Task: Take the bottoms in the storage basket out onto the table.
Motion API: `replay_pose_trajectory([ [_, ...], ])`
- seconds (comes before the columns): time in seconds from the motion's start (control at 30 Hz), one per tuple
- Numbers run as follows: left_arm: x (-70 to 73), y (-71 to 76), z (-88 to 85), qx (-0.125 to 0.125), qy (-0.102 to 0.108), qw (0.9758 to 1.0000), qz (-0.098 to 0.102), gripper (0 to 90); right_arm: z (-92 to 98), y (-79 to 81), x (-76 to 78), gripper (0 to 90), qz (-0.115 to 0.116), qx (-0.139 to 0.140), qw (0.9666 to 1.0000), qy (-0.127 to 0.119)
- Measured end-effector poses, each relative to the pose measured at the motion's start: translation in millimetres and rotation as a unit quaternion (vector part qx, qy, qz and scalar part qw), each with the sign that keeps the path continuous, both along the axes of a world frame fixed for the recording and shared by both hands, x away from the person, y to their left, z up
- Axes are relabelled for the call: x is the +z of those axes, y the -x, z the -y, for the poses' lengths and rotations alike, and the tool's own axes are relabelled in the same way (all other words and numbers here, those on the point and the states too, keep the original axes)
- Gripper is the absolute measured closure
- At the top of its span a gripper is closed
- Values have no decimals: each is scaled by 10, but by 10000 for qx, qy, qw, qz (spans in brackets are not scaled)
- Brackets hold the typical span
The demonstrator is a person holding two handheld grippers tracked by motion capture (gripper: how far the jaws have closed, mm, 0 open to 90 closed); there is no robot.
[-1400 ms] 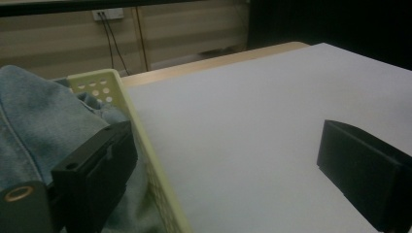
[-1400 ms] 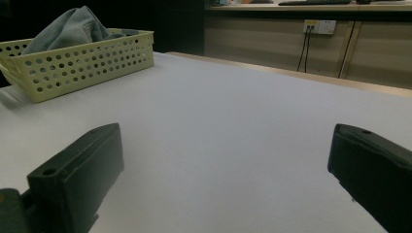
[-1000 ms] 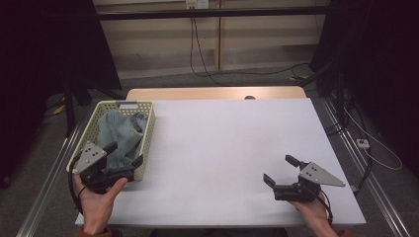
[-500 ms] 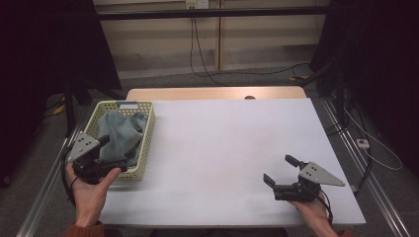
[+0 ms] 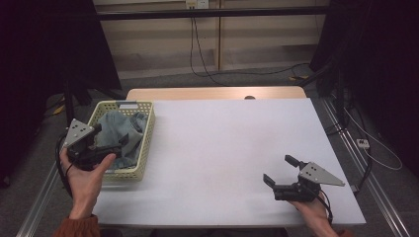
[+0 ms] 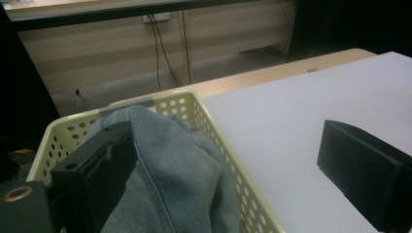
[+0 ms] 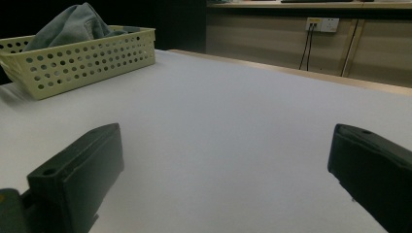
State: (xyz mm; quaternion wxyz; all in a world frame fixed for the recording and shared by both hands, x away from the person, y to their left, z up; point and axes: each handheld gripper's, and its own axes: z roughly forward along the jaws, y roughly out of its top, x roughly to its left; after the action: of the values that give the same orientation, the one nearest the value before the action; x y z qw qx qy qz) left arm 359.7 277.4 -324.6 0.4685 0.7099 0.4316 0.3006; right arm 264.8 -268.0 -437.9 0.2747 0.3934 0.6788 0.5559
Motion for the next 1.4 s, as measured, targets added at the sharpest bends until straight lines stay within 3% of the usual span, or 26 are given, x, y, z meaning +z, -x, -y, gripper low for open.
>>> replay_pose_trajectory([
  [0.27,-36,-169,-97,143,-3,9996,-234,68,2,-5,-2,0,-6,-7,10000,-3],
  [0.43,-18,-241,-142,176,9,9995,-278,64,1,-8,-7,0,-45,30,10000,11],
  [0.63,-18,-357,-194,266,163,9987,-405,64,-2,-12,-10,0,-55,52,10000,-5],
  [0.7,-18,-409,-200,274,93,9986,-445,77,-2,-13,-10,0,-61,47,10000,-10],
  [0.73,-25,-454,-216,492,-157,9981,-334,75,-3,-13,-11,0,-61,54,10000,-7],
  [0.77,-25,-454,-216,492,-157,9981,-334,70,-4,-12,-11,0,-62,60,10000,-2],
  [0.87,-63,-552,-271,450,128,9970,-615,62,-4,-14,-13,0,-79,67,9999,5],
  [0.97,-113,-638,-298,606,-72,9957,-701,60,-2,-18,-14,0,-85,53,9999,-4],
  [1.1,-168,-750,-345,686,-12,9936,-894,60,-3,-20,-14,0,-85,60,9999,-3],
  [1.4,-275,-905,-302,560,-11,9892,-1358,49,-2,-19,-14,0,-85,66,9999,-4],
])
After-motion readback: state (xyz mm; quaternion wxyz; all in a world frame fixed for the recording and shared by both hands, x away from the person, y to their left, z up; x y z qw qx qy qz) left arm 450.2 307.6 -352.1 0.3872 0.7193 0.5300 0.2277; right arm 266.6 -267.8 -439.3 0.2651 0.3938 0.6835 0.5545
